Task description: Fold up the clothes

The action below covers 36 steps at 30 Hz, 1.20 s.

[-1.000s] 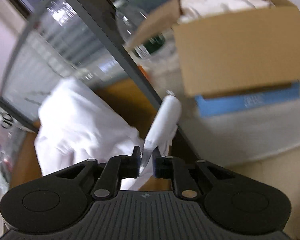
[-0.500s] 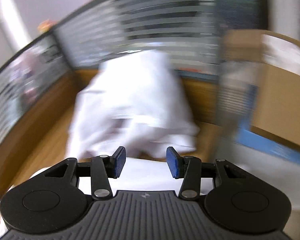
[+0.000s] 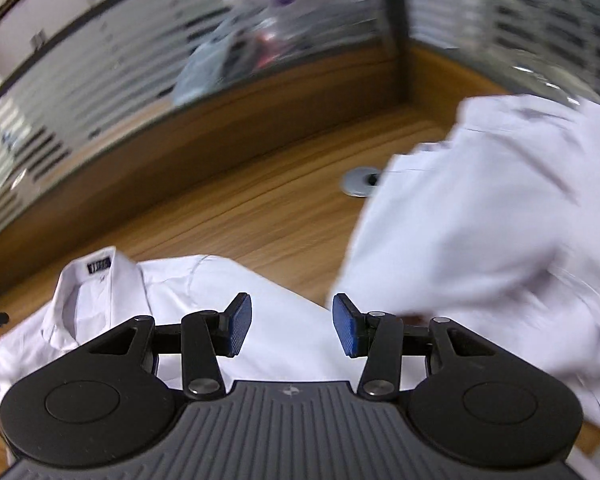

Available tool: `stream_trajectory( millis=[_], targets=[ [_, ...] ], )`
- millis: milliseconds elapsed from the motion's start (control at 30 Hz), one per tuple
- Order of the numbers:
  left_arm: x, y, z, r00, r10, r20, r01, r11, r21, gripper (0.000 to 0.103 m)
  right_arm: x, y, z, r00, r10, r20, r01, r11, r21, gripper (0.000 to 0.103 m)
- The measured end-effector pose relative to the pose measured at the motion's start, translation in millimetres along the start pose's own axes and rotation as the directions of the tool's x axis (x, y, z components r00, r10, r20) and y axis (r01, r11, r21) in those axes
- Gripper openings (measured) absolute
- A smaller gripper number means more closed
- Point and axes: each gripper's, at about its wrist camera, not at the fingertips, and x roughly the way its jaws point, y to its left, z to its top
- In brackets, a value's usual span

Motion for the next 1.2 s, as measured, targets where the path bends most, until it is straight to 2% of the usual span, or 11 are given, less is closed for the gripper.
stream_trajectory(
  millis=[233, 367, 500, 700, 767, 900, 933, 967, 1033, 1100, 1200],
  targets=[
    [18.4, 53.5, 2.5, 0.997, 0.063, -0.042, -0.068, 0.989, -0.129, 0.052, 73.6, 38.7, 29.4, 0.996, 0.015, -0.090, -0.029, 0.987, -0.155, 0.051],
    [39.2, 65.5, 2.6, 0.992, 0.091, -0.083, -0.101, 0.987, -0.127, 0.052, 113.3, 56.9, 37.0, 0.990, 0.011, -0.142, -0.043, 0.974, -0.224, 0.051],
    [56.7, 65.7, 4.2, 0.988, 0.111, -0.103, -0.121, 0.988, -0.098, 0.054, 145.2, 68.9, 41.0, 0.981, -0.001, -0.194, -0.054, 0.959, -0.278, 0.059],
    [57.4, 81.7, -1.9, 0.980, 0.179, -0.088, -0.188, 0.977, -0.098, 0.055, 169.5, 79.1, 39.1, 0.969, -0.033, -0.244, -0.056, 0.936, -0.347, 0.059],
    [54.3, 86.5, -5.2, 0.978, 0.188, -0.085, -0.197, 0.974, -0.108, 0.055, 172.6, 81.3, 37.8, 0.966, -0.027, -0.257, -0.065, 0.936, -0.345, 0.056],
    [48.6, 93.3, -12.6, 0.976, 0.205, -0.074, -0.212, 0.972, -0.102, 0.057, 178.8, 85.5, 35.1, 0.959, -0.017, -0.283, -0.084, 0.936, -0.342, 0.033],
    [47.9, 91.6, -14.7, 0.975, 0.211, -0.070, -0.216, 0.973, -0.086, 0.053, 180.4, 86.5, 34.5, 0.957, -0.015, -0.289, -0.088, 0.936, -0.341, 0.025],
    [47.2, 88.4, -16.8, 0.974, 0.217, -0.063, -0.221, 0.973, -0.061, 0.047, 181.3, 88.7, 33.8, 0.957, -0.012, -0.291, -0.091, 0.936, -0.339, 0.022],
    [45.6, 83.3, -20.8, 0.975, 0.218, -0.046, -0.219, 0.975, -0.032, 0.007, 180.4, 91.3, 33.6, 0.957, -0.018, -0.290, -0.085, 0.937, -0.339, 0.015],
    [43.8, 82.7, -23.9, 0.976, 0.213, -0.037, -0.215, 0.975, -0.050, 0.005, 179.3, 92.7, 33.4, 0.959, -0.040, -0.279, -0.060, 0.938, -0.342, 0.001],
    [42.0, 77.6, -29.7, 0.970, 0.243, 0.010, -0.242, 0.969, -0.058, 0.004, 174.1, 93.2, 33.1, 0.967, -0.045, -0.252, -0.044, 0.941, -0.337, 0.001]
  ],
)
